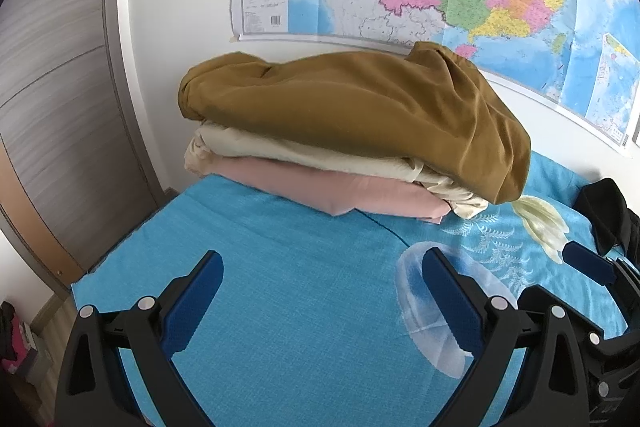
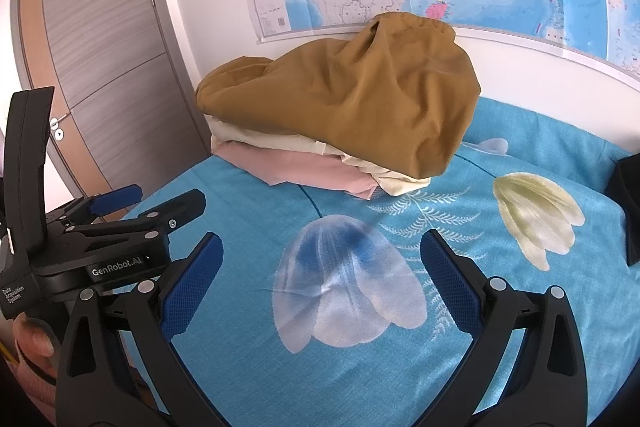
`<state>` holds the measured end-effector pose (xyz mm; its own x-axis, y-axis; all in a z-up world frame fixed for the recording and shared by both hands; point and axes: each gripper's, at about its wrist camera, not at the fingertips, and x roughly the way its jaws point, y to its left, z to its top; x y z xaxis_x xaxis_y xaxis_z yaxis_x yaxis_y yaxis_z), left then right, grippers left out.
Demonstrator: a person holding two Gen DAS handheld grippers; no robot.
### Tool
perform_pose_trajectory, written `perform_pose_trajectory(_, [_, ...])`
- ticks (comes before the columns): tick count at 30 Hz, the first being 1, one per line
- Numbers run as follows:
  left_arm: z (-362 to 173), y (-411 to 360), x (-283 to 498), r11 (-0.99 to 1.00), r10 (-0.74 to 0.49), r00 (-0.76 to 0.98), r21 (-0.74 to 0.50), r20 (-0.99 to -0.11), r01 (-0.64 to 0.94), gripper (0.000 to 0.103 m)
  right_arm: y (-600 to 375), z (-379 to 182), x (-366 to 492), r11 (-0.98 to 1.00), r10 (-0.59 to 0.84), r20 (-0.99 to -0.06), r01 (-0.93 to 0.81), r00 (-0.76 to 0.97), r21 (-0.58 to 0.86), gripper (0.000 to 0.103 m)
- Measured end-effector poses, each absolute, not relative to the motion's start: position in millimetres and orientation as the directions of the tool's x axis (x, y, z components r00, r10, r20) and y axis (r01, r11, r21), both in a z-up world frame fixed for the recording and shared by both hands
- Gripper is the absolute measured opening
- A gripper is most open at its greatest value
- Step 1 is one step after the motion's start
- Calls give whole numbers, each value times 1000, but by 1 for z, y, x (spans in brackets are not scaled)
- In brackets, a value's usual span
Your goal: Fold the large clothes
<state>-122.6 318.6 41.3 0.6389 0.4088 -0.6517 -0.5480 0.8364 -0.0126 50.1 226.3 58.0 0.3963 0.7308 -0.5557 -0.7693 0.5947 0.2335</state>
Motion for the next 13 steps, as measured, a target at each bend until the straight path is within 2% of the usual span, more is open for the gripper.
perform_pose_trajectory(5, [40,312,-119,847,423,632,37,-649,-530,97,225,59,48,597,732,-551,-767,401,234,98])
perform_pose_trajectory(8, [38,317,-118,840,398,622,-3,-674,-542,97,224,59,49,599,729,-555,-765,401,235,98])
perform_pose_trajectory(13, [40,319,-121,843,384,637,-27,-668,-537,97,222,59,48,607,725,-553,-760,410,233,98])
